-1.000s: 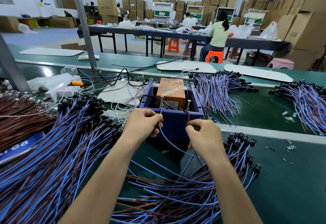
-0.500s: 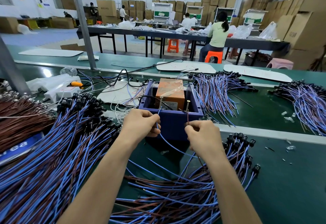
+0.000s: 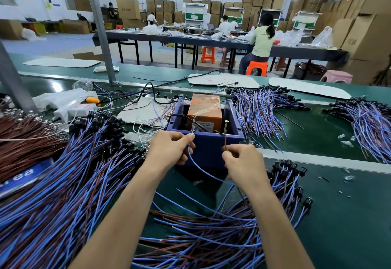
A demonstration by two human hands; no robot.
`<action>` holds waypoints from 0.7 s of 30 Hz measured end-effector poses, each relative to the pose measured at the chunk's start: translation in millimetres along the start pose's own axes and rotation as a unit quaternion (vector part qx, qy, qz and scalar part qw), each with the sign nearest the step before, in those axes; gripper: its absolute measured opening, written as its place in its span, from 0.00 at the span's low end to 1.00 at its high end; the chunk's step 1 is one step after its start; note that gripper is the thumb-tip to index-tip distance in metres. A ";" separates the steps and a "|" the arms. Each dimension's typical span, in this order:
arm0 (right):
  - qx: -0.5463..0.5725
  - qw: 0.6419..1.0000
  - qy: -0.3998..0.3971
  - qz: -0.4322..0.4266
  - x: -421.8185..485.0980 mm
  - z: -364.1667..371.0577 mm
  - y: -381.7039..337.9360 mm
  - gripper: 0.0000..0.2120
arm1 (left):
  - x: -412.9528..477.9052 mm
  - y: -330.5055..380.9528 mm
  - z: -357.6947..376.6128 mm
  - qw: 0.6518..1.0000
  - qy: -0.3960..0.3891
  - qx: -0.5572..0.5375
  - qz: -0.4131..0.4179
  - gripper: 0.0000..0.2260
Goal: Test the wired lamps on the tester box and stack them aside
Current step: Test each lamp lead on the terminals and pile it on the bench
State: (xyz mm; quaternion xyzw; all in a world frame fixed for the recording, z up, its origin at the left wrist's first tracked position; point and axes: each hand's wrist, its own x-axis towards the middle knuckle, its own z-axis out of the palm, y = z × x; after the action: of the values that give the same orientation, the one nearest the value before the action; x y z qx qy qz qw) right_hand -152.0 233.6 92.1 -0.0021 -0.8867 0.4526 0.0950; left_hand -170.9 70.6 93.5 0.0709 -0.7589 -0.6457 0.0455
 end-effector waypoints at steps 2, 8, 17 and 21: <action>-0.002 1.000 -0.002 0.000 -0.3 -0.1 0.0 0.10 | -1.3 0.9 -0.5 1.000 -0.008 -0.001 -0.003 0.13; 0.003 1.000 -0.005 -0.002 -0.9 -0.4 -1.1 0.10 | -2.1 3.7 1.0 1.000 -0.016 -0.014 -0.016 0.10; 0.008 1.000 0.003 -0.005 0.6 0.0 1.4 0.10 | -2.4 2.2 2.9 1.000 -0.004 -0.014 -0.005 0.11; 0.011 1.000 -0.001 0.001 0.9 -0.6 2.2 0.10 | -2.1 5.2 -6.4 0.997 -0.075 0.020 -0.011 0.11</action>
State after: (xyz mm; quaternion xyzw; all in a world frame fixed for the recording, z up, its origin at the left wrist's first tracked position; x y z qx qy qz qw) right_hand -152.9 235.5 90.8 -0.0017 -0.8819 0.4621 0.0931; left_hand -168.2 65.5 99.7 0.0312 -0.7720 -0.6345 -0.0200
